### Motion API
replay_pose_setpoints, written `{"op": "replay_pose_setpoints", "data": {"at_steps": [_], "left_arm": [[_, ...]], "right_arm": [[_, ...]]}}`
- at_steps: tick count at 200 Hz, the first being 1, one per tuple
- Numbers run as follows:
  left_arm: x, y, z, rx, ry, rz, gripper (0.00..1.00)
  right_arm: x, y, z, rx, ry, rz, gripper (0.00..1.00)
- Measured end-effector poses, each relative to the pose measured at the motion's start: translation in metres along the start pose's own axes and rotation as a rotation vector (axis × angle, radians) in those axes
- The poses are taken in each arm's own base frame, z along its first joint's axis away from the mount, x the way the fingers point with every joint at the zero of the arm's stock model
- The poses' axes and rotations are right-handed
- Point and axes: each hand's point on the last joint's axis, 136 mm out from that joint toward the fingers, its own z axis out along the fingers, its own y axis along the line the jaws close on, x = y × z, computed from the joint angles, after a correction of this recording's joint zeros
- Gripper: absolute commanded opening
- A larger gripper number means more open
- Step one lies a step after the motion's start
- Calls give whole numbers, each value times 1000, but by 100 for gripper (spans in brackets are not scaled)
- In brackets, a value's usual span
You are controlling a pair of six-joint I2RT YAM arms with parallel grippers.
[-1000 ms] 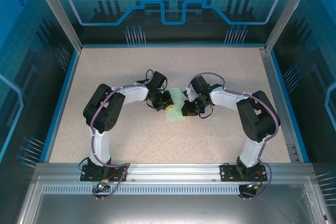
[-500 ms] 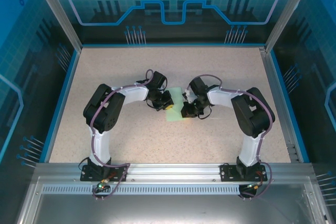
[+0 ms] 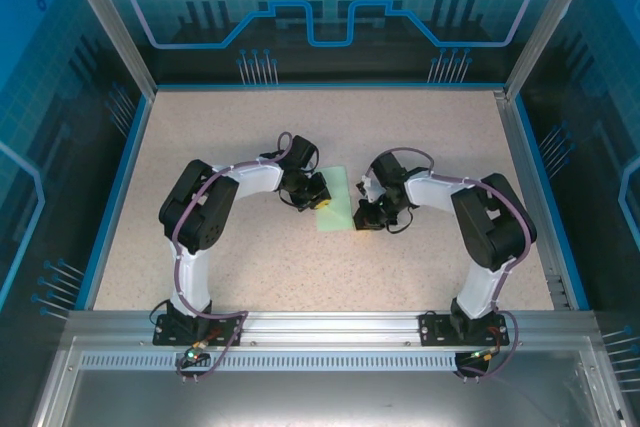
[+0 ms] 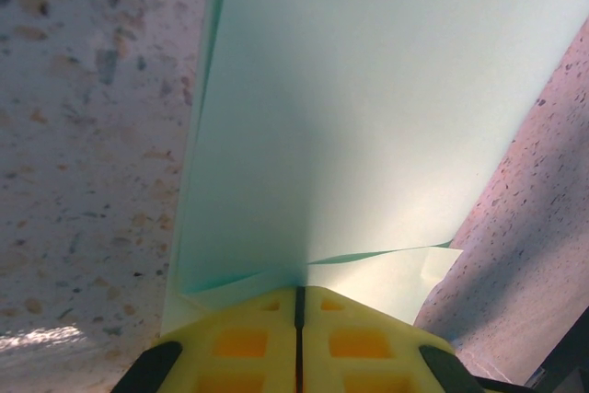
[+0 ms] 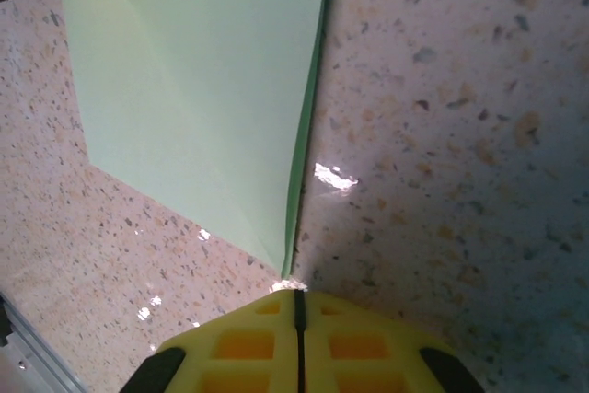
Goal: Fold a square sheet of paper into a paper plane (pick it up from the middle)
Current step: Fold the triangle a second time at the center of the table.
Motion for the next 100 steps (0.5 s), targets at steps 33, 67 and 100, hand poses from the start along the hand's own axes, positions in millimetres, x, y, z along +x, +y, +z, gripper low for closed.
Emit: {"op": "replay_pose_setpoints", "data": {"at_steps": [33,67,100], "left_arm": [[0,0,0,-4,3,-2,7],[0,0,0,-4,3,-1,7],[1,-1,0,-2,6,7,8]], "right_arm": [[-15,11,-6,-16,-32,-11,7],[-29,19,-2,-24,-47,-24,7],[-24,12,7,-12,-16,-6,7]]}}
